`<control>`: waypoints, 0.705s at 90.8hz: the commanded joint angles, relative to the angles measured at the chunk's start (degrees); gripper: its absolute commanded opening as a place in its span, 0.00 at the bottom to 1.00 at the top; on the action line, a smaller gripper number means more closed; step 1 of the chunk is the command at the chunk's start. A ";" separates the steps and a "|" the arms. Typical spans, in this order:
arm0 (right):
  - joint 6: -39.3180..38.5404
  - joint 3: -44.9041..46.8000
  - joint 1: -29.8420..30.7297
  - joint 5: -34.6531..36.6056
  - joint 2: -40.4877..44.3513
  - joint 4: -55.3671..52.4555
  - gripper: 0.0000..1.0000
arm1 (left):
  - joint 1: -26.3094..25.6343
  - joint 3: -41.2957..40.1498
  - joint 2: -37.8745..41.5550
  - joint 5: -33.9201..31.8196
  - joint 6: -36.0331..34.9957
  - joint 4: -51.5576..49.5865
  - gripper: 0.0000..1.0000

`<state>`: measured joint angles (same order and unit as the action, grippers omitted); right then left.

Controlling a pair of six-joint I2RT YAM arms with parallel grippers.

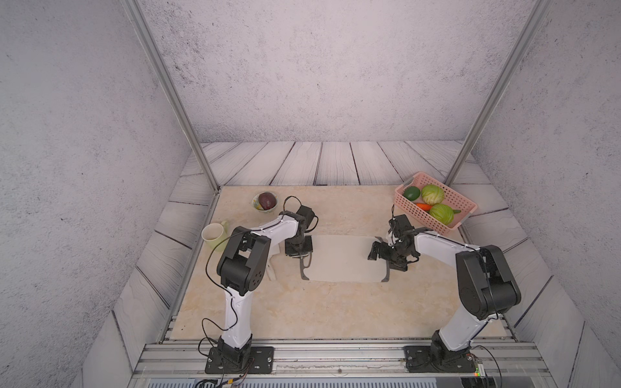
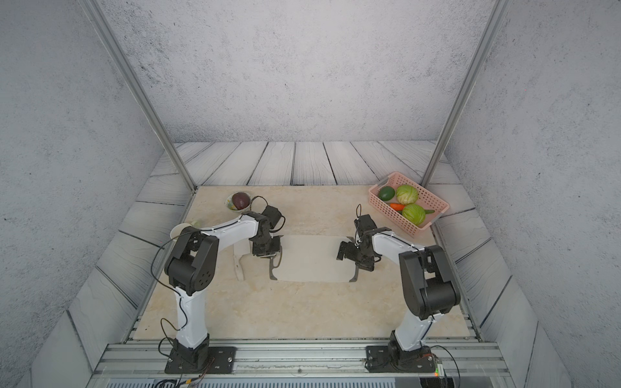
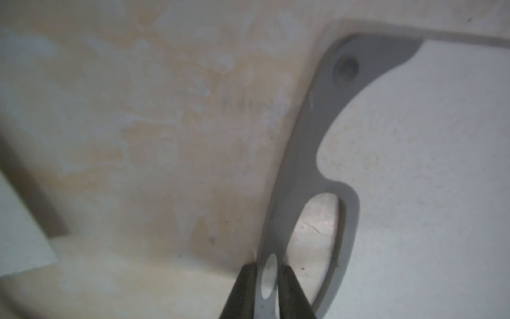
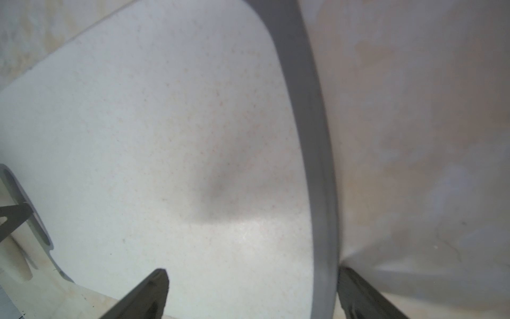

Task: Align the knife with the edge of the cutting board
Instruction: Move the work surface to the center of the board.

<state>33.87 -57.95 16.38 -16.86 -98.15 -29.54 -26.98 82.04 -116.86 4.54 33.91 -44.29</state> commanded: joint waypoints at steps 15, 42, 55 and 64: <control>1.19 -1.73 2.64 -3.45 -4.55 0.02 0.99 | 1.97 0.18 -1.98 -1.28 -0.13 -3.65 0.21; 1.86 -3.04 4.74 -2.80 -5.66 -0.26 0.99 | 2.79 0.52 -2.06 -2.23 -0.51 -4.03 0.21; 2.50 -2.65 6.04 -2.74 -5.87 0.44 0.99 | 2.99 0.82 -2.14 -2.68 -0.52 -4.02 0.21; 2.94 -2.35 6.78 -2.38 -6.12 0.70 0.99 | 3.08 0.99 -2.23 -2.60 -0.53 -4.00 0.21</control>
<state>35.09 -61.56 21.02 -16.14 -101.21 -28.77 -24.32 82.67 -117.08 2.11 33.19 -47.33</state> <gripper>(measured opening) 0.993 0.210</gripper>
